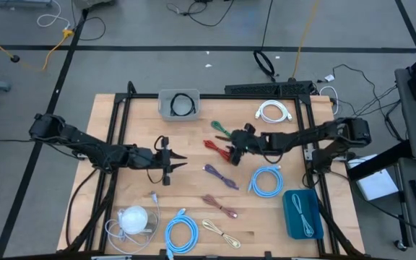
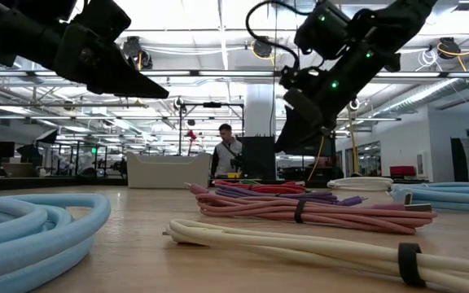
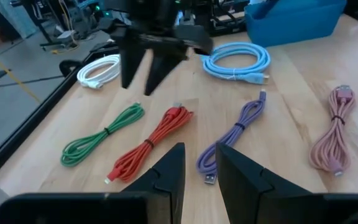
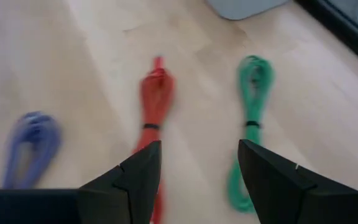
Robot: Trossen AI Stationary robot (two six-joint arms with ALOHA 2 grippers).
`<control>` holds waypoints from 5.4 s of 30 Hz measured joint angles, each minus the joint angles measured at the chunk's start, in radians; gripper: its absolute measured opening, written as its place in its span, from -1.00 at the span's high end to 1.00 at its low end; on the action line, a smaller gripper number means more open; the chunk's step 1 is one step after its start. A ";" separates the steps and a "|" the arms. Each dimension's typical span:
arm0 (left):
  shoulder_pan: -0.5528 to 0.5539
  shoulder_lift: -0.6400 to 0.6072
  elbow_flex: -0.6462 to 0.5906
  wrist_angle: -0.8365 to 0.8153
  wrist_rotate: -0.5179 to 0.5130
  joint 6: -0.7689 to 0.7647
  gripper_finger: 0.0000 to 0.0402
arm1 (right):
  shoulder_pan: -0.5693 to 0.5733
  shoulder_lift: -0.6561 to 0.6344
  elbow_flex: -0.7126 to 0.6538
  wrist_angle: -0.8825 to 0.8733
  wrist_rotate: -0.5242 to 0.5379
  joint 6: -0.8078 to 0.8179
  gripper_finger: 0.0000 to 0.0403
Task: Pick & Place USB Port
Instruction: Put the green USB cable into the blue bin, then put the white HDMI cable into the gray bin
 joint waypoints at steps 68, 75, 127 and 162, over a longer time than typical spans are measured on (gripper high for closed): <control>-0.017 0.000 0.000 -0.074 0.000 -0.030 0.55 | 0.446 -0.473 0.103 -0.965 0.249 0.807 0.97; -0.018 0.000 0.000 -0.073 0.000 -0.027 0.55 | 0.760 -0.402 0.107 -1.165 0.034 1.367 0.97; -0.018 0.000 0.000 -0.096 -0.001 -0.029 0.55 | 1.119 0.163 0.558 -1.583 -0.413 1.963 0.30; 0.007 0.000 0.000 -0.061 0.000 -0.033 0.55 | 0.014 -0.078 0.384 -1.035 0.902 0.182 0.30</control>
